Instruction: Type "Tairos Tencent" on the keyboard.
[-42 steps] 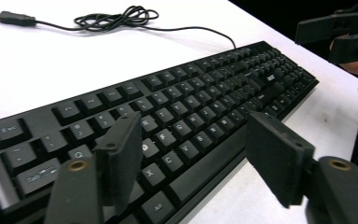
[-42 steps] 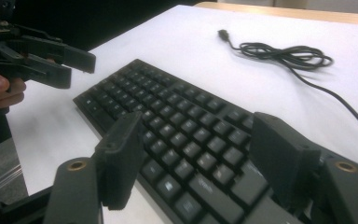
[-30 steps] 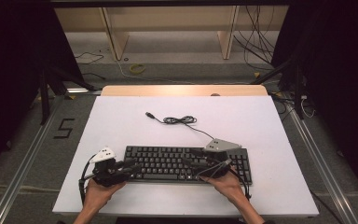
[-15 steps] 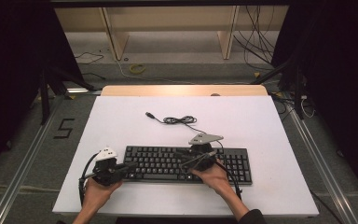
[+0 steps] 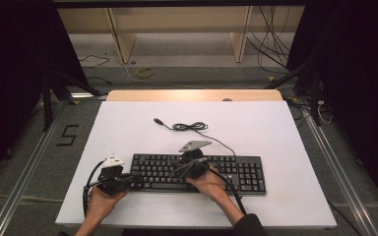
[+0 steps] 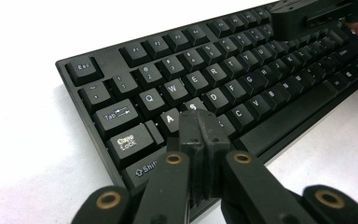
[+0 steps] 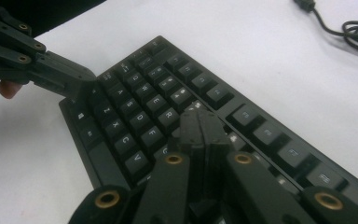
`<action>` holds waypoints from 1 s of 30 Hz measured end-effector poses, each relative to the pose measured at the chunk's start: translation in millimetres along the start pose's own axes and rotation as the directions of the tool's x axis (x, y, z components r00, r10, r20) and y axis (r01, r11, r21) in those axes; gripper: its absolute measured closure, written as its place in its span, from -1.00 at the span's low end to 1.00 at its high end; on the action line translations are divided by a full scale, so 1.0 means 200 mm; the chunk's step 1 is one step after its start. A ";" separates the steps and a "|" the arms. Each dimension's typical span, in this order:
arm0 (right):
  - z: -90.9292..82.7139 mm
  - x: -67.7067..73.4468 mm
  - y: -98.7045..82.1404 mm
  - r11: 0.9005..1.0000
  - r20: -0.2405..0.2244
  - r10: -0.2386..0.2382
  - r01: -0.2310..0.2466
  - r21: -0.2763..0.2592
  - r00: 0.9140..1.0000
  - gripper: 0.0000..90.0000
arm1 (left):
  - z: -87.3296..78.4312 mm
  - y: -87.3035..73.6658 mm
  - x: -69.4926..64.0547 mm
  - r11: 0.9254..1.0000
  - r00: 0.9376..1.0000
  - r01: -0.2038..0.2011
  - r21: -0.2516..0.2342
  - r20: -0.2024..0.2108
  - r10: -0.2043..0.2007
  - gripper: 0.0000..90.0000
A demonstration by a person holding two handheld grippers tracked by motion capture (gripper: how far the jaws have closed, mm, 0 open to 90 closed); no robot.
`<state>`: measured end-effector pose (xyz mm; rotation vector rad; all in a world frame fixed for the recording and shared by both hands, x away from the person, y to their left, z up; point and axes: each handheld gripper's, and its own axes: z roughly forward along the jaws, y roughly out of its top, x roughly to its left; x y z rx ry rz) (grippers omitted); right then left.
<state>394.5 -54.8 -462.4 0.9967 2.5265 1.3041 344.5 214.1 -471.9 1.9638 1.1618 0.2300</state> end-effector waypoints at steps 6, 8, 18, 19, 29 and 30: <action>0.06 0.02 0.01 1.000 -0.003 0.006 -0.006 0.022 1.000 1.00 | 0.00 0.00 0.01 1.000 1.000 0.005 0.020 -0.010 -0.005 0.98; 0.09 0.03 0.01 0.999 0.000 -0.003 0.003 0.034 1.000 1.00 | 0.00 0.00 0.02 1.000 1.000 0.010 0.024 -0.013 -0.010 0.98; 0.14 0.03 0.01 0.999 0.005 -0.002 0.002 0.051 1.000 1.00 | 0.01 -0.01 0.03 0.999 1.000 0.013 0.048 -0.020 -0.013 0.98; 0.14 0.03 0.01 0.999 0.006 -0.001 0.001 0.050 1.000 1.00 | 0.01 -0.01 0.03 0.999 1.000 0.013 0.051 -0.021 -0.012 0.98; 0.17 0.04 0.02 0.998 0.005 -0.001 0.000 0.063 1.000 1.00 | 0.02 -0.01 0.04 0.998 1.000 0.015 0.069 -0.024 -0.013 0.98; 0.17 0.03 0.02 0.998 0.005 -0.001 0.001 0.063 1.000 1.00 | 0.02 -0.01 0.04 0.998 1.000 0.016 0.069 -0.024 -0.014 0.98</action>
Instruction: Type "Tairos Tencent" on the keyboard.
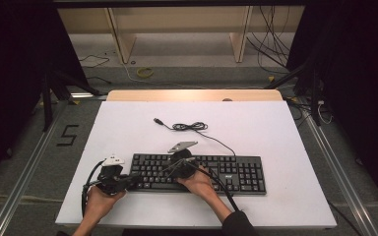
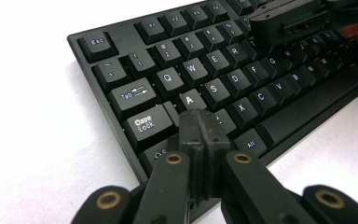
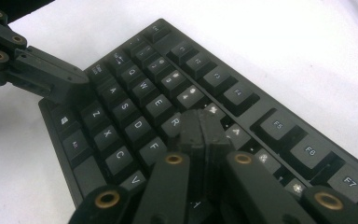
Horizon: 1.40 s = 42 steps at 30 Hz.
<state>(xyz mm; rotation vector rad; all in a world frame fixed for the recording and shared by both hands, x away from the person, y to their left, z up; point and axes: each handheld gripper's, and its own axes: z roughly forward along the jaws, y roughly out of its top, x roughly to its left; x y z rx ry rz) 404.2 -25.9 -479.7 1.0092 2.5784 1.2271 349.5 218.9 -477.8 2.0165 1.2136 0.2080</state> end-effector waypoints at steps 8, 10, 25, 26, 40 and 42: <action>0.01 0.00 -0.01 1.000 0.008 0.003 -0.003 0.011 1.000 1.00 | 0.01 0.00 0.00 1.000 1.000 -0.004 0.016 -0.016 0.004 0.99; 0.01 0.00 -0.01 1.000 0.009 0.003 -0.003 0.015 1.000 1.00 | 0.01 0.00 0.00 1.000 1.000 -0.003 0.014 -0.013 0.003 0.99; -0.04 -0.01 -0.01 0.999 -0.005 0.040 -0.040 -0.034 0.999 0.94 | -0.01 0.01 0.00 0.999 1.000 0.009 -0.039 0.014 -0.009 0.91; -0.04 -0.01 -0.01 0.999 -0.005 0.040 -0.040 -0.034 0.999 0.94 | -0.01 0.01 0.00 0.999 1.000 0.013 -0.053 0.021 -0.012 0.91; -0.20 -0.04 -0.02 0.992 -0.050 0.021 -0.027 -0.122 0.999 0.20 | -0.02 0.05 -0.02 0.989 0.998 0.023 -0.147 0.065 -0.014 0.17; -0.22 -0.04 -0.02 0.991 -0.045 0.012 -0.018 -0.130 0.999 0.14 | -0.02 0.05 -0.02 0.987 0.998 0.024 -0.159 0.062 -0.014 0.04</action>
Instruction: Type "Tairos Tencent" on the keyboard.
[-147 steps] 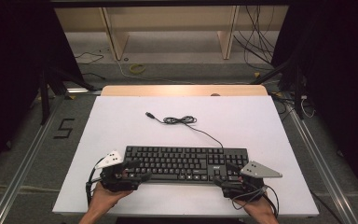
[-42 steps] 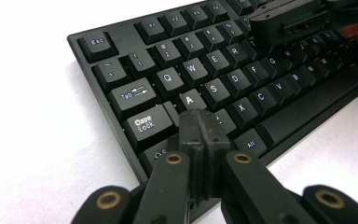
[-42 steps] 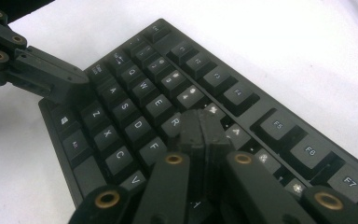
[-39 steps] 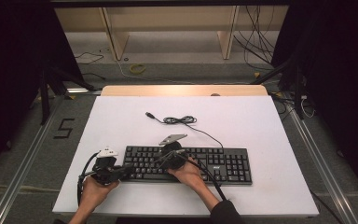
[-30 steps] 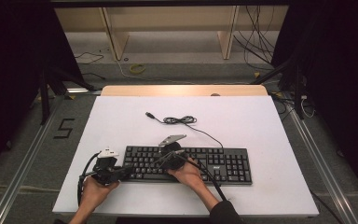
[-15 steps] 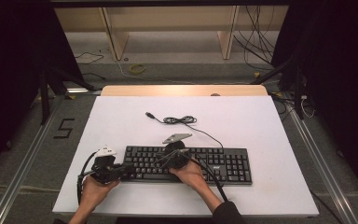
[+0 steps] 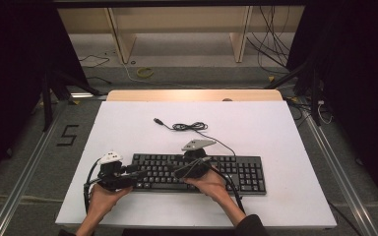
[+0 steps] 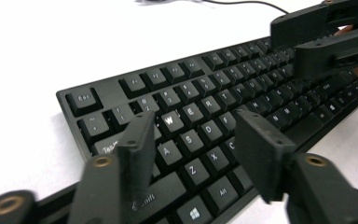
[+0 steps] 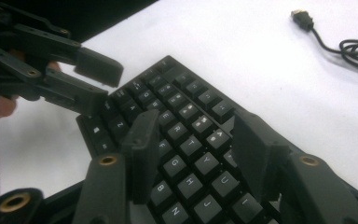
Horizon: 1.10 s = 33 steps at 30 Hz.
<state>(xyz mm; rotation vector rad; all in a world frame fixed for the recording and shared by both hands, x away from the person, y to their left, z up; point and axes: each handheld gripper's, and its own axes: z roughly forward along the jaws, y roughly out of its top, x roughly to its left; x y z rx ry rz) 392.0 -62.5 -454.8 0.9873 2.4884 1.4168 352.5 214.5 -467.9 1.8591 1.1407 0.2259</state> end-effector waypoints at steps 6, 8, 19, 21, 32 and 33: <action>-0.04 -0.01 0.00 1.000 0.004 0.005 -0.005 -0.002 1.000 -0.05 | 0.02 0.00 0.01 1.000 1.000 0.001 -0.002 0.001 -0.001 -0.01; -0.05 -0.01 0.00 1.000 0.006 0.011 -0.011 -0.004 1.000 -0.07 | 0.02 0.00 0.00 1.000 1.000 -0.007 0.003 0.000 0.007 0.15; -0.07 -0.02 -0.01 1.000 0.020 0.010 -0.010 0.001 1.000 -0.10 | 0.05 0.00 0.02 0.998 0.999 -0.014 0.059 -0.049 0.017 0.83; -0.07 -0.02 -0.01 1.000 0.023 0.008 -0.009 0.003 1.000 -0.11 | 0.06 0.00 0.02 0.997 0.998 -0.024 0.071 -0.052 0.027 0.90; -0.08 -0.04 -0.01 1.000 0.041 0.018 -0.018 0.007 0.999 -0.13 | 0.09 0.00 0.02 0.994 0.998 -0.034 0.106 -0.056 0.040 0.99; -0.08 -0.05 -0.02 1.000 0.044 0.015 -0.015 0.007 0.999 -0.13 | 0.10 0.00 0.02 0.993 0.997 -0.036 0.113 -0.057 0.043 0.98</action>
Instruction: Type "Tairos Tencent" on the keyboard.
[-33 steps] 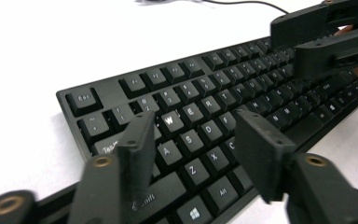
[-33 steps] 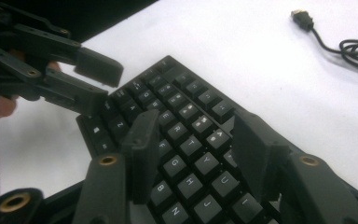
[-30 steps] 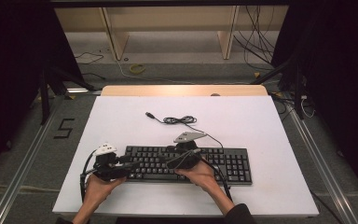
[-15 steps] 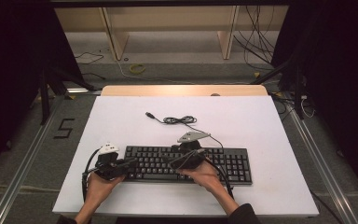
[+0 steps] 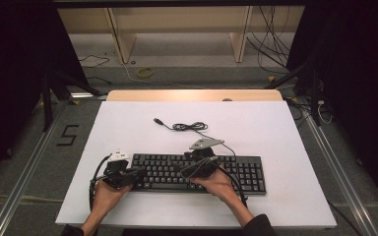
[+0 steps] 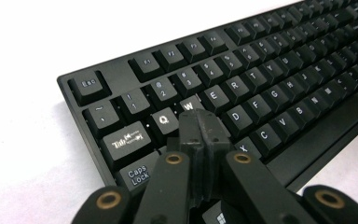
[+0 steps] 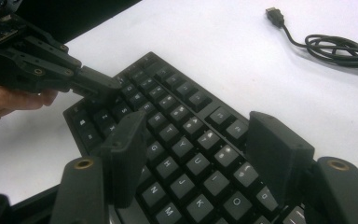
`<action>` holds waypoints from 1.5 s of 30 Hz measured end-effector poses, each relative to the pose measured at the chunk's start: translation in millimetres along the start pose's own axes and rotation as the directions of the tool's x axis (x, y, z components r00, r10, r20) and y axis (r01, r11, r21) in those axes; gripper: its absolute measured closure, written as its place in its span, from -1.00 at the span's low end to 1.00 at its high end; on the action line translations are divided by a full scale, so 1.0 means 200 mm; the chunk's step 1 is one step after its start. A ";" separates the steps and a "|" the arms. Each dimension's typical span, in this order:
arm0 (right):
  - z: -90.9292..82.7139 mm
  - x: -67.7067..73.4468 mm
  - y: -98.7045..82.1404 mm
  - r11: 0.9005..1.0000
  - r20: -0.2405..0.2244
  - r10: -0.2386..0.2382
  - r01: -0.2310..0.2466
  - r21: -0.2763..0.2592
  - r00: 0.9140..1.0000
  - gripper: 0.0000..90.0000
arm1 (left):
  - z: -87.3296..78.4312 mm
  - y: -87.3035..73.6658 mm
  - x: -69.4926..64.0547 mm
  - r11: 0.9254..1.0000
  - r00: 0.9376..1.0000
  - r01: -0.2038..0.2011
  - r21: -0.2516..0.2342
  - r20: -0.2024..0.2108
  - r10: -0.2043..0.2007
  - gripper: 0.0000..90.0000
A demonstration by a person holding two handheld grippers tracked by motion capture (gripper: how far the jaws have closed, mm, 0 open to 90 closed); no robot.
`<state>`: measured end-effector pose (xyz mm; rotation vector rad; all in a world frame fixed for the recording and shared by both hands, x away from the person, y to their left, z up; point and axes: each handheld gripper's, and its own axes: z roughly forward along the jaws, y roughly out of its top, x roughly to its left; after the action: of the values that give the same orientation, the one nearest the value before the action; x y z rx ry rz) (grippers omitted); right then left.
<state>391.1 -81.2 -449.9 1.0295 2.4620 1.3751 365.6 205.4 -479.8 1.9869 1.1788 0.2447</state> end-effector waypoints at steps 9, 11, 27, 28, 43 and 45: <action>-0.01 -0.01 -0.01 1.000 0.006 -0.002 0.002 0.001 1.000 -0.12 | 0.02 -0.01 0.00 1.000 1.000 -0.007 0.015 0.004 0.007 0.99; -0.01 -0.01 -0.01 1.000 0.005 0.001 -0.001 0.003 1.000 -0.12 | 0.02 -0.01 0.00 1.000 1.000 -0.005 0.013 0.005 0.005 0.99; -0.02 -0.01 -0.01 1.000 0.011 -0.006 0.006 0.002 1.000 0.02 | -0.05 0.01 -0.01 0.996 0.998 0.013 -0.088 0.059 -0.008 0.57; -0.02 -0.01 -0.01 1.000 0.009 -0.007 0.007 0.002 1.000 0.04 | -0.05 0.01 -0.02 0.995 0.998 0.011 -0.095 0.065 -0.005 0.50; 0.00 -0.01 -0.03 1.000 0.010 -0.014 0.013 0.025 1.000 0.33 | -0.05 0.01 -0.05 0.988 0.991 0.026 -0.153 0.130 -0.006 -0.18; 0.00 -0.01 -0.03 0.999 0.012 -0.016 0.015 0.031 1.000 0.38 | -0.05 0.01 -0.05 0.987 0.991 0.028 -0.158 0.134 -0.007 -0.21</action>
<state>389.5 -83.9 -455.1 1.0200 2.4851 1.3259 355.9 202.9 -469.5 1.8237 1.0582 0.1880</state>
